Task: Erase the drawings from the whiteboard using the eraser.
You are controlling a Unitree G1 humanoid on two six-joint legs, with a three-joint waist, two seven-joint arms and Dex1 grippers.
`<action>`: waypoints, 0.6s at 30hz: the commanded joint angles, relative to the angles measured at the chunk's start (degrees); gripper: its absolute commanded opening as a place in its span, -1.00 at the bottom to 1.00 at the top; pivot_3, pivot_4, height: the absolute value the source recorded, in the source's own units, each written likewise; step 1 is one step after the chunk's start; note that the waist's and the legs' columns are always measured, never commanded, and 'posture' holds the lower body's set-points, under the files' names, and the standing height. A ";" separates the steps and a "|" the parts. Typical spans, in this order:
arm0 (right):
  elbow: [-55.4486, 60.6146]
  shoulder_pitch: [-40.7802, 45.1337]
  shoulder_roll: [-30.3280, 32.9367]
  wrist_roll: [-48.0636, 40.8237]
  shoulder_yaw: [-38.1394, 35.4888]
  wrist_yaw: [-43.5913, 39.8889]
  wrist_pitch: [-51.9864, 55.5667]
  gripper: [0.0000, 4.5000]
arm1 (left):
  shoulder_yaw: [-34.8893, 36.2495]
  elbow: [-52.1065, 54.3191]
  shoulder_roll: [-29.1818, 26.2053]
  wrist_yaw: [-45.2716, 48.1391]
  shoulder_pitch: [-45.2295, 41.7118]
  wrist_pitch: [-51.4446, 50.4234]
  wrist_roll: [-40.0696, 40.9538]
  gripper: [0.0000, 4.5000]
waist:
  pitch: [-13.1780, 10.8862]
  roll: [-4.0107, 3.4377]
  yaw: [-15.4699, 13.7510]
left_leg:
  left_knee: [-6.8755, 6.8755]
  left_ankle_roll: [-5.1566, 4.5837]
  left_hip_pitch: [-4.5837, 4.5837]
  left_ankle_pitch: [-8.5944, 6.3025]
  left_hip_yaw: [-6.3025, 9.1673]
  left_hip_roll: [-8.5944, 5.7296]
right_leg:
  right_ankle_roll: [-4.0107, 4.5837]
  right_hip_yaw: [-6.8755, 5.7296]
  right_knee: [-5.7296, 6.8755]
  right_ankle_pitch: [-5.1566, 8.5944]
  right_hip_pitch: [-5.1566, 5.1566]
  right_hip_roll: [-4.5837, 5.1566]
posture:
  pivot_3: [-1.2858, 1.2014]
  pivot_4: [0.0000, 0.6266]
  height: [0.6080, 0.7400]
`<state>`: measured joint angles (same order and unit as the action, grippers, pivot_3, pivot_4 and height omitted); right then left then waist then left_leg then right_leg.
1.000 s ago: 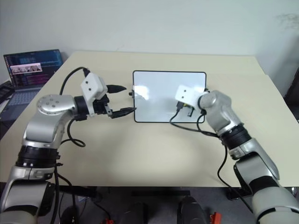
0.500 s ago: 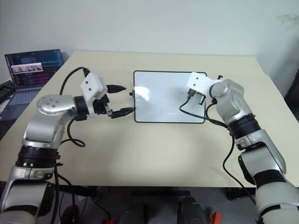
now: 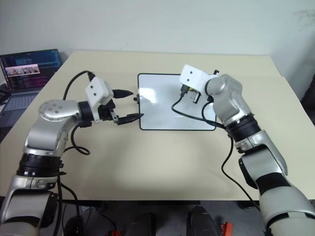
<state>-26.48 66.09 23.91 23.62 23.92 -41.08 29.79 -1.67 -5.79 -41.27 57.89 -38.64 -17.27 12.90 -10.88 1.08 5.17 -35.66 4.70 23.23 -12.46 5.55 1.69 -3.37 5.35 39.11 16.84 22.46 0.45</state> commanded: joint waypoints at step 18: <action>6.40 -6.43 2.05 3.97 6.06 -12.33 0.17 -0.83 | 1.50 3.07 -0.47 -1.08 -0.15 -0.62 0.63 1.00 | 0.03 0.05 -0.12 | -0.14 0.02 -0.27 -0.03 0.02 0.01 | -0.09 0.03 0.03 -0.03 -0.31 -0.05 | 0.03 -0.52 1.00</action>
<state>-20.34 60.69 24.88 26.32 29.08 -52.14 28.78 -1.61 -4.41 -41.42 56.97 -37.80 -18.48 12.94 -10.85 1.13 5.05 -35.79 4.72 22.96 -12.49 5.57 1.70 -3.45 5.37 39.13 16.81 22.15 0.41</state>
